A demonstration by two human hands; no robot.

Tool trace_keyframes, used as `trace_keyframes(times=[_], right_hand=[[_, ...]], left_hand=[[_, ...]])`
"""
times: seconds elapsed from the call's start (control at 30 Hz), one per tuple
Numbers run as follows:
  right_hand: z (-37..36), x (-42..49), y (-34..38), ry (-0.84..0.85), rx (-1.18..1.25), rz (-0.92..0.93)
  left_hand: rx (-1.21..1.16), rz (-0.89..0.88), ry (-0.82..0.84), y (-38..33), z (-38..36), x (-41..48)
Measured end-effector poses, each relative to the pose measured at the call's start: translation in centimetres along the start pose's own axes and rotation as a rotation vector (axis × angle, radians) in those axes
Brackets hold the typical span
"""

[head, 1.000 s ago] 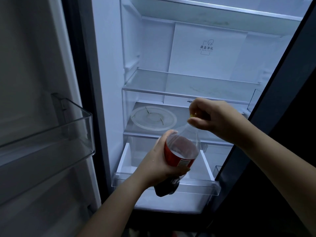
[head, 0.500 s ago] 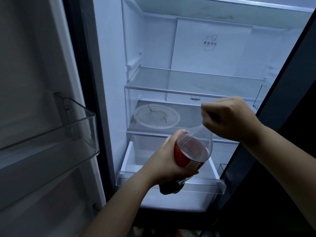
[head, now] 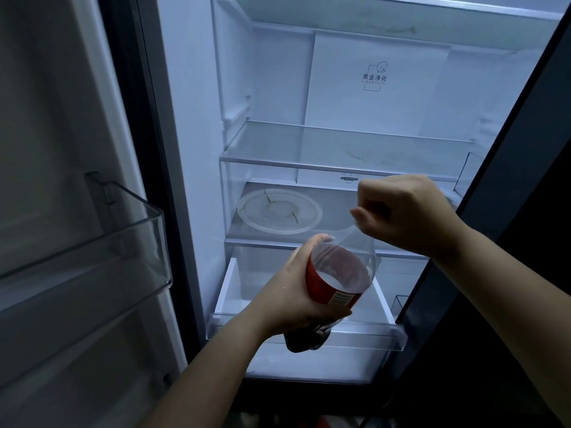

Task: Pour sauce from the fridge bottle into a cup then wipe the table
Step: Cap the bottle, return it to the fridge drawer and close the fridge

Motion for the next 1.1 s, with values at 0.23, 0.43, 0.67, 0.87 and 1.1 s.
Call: trace_keyframes(times=[0.23,0.43,0.67,0.87,1.1], right_hand=[[-0.4,0.6,1.3,0.098,-0.161,-0.324],[-1.3,-1.3,1.5,-0.005,-0.020,-0.330],[-7.3,-11.8,2.2,0.071,0.275,-0.647],[-14.4,-19.2,2.9,0.332,0.115,-0.715],[-16.2,-20.5,3.7,0.008,-0.084,-0.633]], left_hand=[[0.030,-0.004,-0.117,0.2,-0.9,-0.1],[-0.011,0.005,-0.109,0.5,-0.7,0.0],[0.140,-0.037,-0.146,0.5,0.5,0.1],[0.338,-0.024,-0.121,0.5,2.4,1.9],[0.569,-0.006,0.000,1.3,2.7,4.7]])
Point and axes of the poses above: each hand's wrist, its own x-axis towards the middle knuckle, its own z-axis out of the back of the hand, y = z × x, the point moved 1 cm from there along x, towards the middle knuckle, and after that the axes turned 5 degrees about -x, right-handed, at the moved point
